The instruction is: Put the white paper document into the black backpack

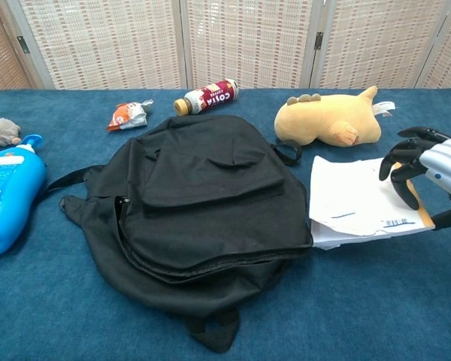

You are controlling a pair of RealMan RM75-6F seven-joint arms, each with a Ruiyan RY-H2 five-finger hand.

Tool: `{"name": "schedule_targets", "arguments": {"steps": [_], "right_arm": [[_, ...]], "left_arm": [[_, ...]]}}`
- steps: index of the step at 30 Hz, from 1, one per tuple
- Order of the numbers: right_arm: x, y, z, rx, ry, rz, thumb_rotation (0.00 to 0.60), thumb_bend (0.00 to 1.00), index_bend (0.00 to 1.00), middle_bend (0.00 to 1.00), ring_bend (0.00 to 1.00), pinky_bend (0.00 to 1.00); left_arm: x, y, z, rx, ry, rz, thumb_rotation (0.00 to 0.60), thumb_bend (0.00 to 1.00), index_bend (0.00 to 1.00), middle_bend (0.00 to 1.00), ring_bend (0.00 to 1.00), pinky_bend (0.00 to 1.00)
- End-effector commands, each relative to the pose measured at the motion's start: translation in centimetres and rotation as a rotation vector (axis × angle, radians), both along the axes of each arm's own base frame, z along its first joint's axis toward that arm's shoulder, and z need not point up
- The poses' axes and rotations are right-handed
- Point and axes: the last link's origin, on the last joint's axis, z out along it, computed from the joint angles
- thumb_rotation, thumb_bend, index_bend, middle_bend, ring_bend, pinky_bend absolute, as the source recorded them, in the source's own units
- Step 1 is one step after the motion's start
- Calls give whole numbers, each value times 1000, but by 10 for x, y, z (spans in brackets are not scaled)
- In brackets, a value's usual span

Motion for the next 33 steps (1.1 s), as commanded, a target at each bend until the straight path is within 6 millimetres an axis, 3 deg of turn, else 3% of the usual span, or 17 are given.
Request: {"name": "schedule_targets", "arguments": {"steps": [1,8,13,24,33], "right_arm": [[-4,0,8,-42,0,19,600,351,768,417,263,107],[-11,-2,21,-90,20,29,600,412,769,418,272,108],[-5,-4,37,-143,12,84,600,432,769,418,273,107],[38,-10,76,-224,56,282,600,436,769,413,271,107],[68,-9,106,-271,101,347,600,437,769,412,276,107]], "left_arm": [[4,5,1,-6,6,-25,600,136,29,15,18,0],[16,17,0,-27,18,-81,600,136,29,15,18,0],[25,26,-1,-47,18,-127,600,137,29,15,18,0],[65,56,-22,-236,15,-292,600,142,57,15,27,0],[106,73,-58,-466,14,-409,600,188,195,30,32,0]]}}
